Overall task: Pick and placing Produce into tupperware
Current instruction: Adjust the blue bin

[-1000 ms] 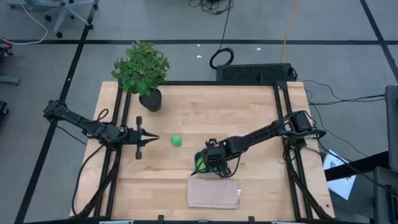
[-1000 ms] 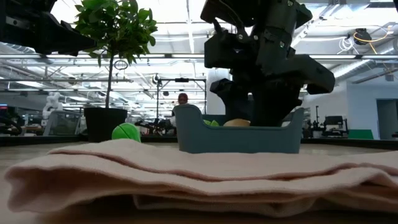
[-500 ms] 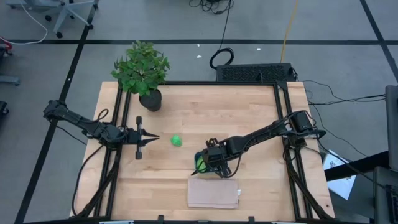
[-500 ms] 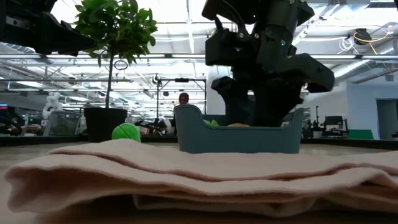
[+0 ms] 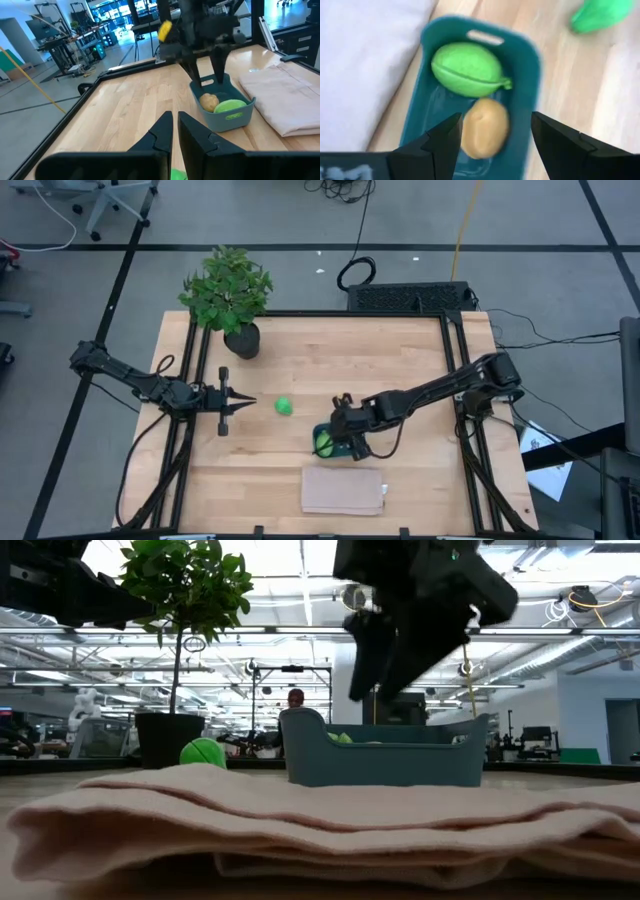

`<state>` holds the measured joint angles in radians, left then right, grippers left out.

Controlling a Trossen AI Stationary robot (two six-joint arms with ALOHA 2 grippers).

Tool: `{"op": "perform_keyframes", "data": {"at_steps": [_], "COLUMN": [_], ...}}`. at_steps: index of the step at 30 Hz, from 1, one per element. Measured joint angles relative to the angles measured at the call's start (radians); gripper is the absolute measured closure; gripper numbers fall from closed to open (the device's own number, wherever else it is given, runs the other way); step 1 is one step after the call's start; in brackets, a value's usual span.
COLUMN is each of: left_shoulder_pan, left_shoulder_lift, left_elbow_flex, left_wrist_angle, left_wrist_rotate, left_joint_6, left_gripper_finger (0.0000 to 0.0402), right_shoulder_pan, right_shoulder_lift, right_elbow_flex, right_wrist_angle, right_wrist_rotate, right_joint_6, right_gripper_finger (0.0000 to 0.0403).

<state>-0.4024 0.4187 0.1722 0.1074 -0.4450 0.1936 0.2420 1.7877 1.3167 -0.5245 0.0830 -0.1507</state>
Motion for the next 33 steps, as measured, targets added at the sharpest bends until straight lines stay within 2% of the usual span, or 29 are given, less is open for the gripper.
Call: {"op": "perform_keyframes", "data": {"at_steps": [4, 7, 10, 16, 18, 33], "left_shoulder_pan": [0.000, 0.000, 0.000, 0.000, 0.000, 0.000], "left_shoulder_lift": [0.000, 0.000, 0.000, 0.000, 0.000, 0.000], "left_elbow_flex": [0.000, 0.000, 0.000, 0.000, 0.000, 0.000], "left_wrist_angle": [0.000, -0.001, -0.001, -0.002, -0.002, -0.013], "left_wrist_rotate": [0.000, 0.000, 0.000, 0.000, 0.000, 0.000], "left_joint_6": [0.001, 0.002, 0.002, 0.002, 0.000, 0.000], "left_gripper_finger": [0.0369, 0.0369, 0.0369, 0.0369, 0.0369, 0.0369], "right_shoulder_pan": [-0.001, 0.000, -0.002, -0.027, -0.040, -0.137], "right_shoulder_lift": [-0.028, -0.032, -0.030, -0.030, -0.030, -0.052], "right_elbow_flex": [0.000, 0.001, 0.001, 0.001, 0.001, -0.126], "right_wrist_angle": [0.005, 0.006, 0.015, 0.011, 0.000, 0.038], "right_wrist_rotate": [0.000, 0.000, 0.000, 0.000, 0.000, -0.005], "right_joint_6": [0.000, -0.013, -0.024, -0.045, -0.051, -0.010], "right_gripper_finger": [0.0178, 0.0204, 0.0250, 0.0370, 0.0394, 0.0402]}}
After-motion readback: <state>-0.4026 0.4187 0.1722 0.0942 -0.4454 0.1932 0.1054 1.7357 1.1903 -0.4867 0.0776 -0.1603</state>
